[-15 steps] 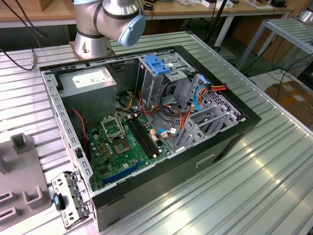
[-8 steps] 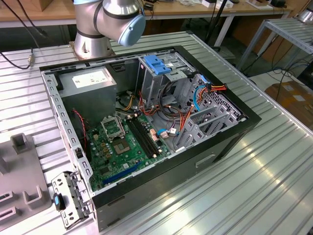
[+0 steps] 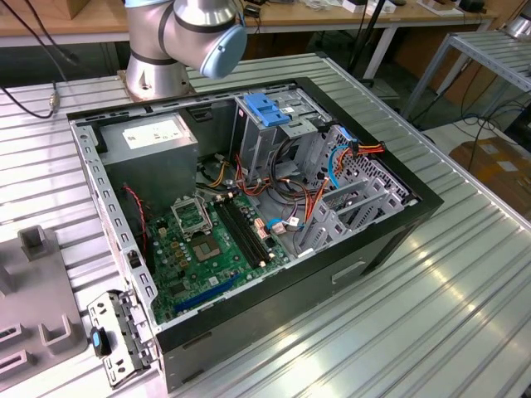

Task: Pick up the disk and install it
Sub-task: 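Reach for the disk, then pick up the disk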

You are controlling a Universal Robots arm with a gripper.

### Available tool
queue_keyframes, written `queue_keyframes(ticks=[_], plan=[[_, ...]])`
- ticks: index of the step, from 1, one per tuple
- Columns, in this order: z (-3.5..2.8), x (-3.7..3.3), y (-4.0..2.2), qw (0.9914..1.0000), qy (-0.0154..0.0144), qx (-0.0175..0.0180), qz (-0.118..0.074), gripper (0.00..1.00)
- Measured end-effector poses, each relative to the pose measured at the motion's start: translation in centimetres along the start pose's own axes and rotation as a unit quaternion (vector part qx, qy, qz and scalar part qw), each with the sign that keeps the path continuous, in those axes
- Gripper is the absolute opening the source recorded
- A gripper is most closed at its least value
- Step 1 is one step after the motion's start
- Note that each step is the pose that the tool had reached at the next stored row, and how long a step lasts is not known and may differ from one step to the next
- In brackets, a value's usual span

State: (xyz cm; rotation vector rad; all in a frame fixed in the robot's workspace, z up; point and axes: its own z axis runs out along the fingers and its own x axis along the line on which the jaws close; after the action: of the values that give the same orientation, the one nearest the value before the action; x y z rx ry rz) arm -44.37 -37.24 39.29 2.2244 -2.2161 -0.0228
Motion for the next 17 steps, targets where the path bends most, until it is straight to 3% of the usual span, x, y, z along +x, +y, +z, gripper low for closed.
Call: queue_keyframes(ticks=[10, 17], plan=[[0.82, -0.13, 1.55, 1.0, 0.0, 0.0001, 0.0, 0.48], [1.43, -0.13, 1.88, 1.0, 0.0, 0.0, 0.0, 0.48]])
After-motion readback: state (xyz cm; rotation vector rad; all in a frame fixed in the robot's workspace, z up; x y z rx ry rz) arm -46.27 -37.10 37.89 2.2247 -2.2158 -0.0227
